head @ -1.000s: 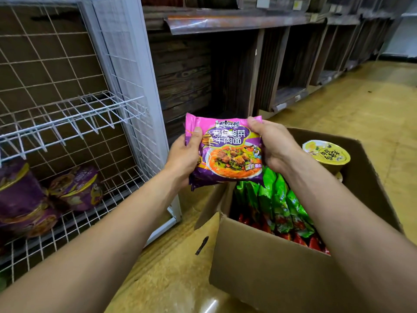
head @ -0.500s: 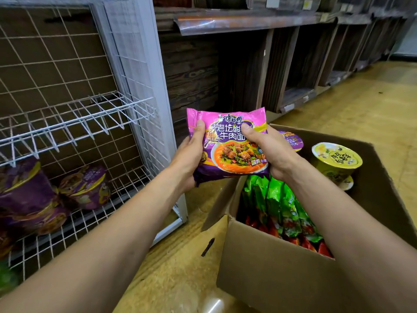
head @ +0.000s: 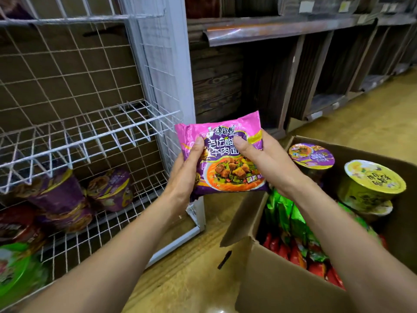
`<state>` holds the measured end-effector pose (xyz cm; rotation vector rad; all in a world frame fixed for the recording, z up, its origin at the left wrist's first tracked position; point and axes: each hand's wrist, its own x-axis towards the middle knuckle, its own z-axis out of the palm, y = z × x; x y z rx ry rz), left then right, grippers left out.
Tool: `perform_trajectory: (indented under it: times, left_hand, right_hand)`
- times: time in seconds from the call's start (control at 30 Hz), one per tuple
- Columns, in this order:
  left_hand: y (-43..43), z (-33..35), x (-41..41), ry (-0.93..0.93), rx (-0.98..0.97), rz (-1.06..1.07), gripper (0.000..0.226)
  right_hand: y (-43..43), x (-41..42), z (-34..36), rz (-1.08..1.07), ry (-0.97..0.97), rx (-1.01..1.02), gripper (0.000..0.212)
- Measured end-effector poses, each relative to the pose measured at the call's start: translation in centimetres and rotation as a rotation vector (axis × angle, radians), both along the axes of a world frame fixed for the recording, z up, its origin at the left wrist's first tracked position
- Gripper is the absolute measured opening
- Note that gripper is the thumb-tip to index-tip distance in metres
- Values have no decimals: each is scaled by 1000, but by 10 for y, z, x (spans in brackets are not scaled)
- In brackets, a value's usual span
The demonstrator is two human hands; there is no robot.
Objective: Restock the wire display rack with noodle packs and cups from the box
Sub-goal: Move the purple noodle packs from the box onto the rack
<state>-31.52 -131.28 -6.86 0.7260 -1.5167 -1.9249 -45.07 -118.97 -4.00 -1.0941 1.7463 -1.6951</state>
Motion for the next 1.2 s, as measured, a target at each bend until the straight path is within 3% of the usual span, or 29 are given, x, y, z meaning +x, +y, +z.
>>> perform_trajectory:
  times: [0.17, 0.33, 0.47, 0.63, 0.9, 1.07, 1.2]
  left_hand:
    - [-5, 14, 30, 19, -34, 120, 51]
    - [-5, 30, 63, -7, -80, 205, 57]
    - [0, 47, 89, -24, -103, 311, 63]
    - [13, 82, 131, -9, -134, 414, 49]
    - [30, 128, 194, -20, -116, 553, 44]
    - [27, 169, 217, -21, -190, 602, 42]
    - [22, 196, 231, -10, -250, 637, 47]
  right_hand:
    - [-24, 19, 19, 85, 116, 29, 34]
    - [-30, 38, 32, 219, 69, 38, 29]
    - [-41, 56, 48, 296, 43, 53, 41]
    - [-60, 89, 79, 405, 39, 39, 37]
    - [-73, 138, 130, 601, 95, 7, 25]
    - [-86, 161, 163, 622, 91, -63, 35]
    - [-97, 175, 185, 663, 76, -121, 30]
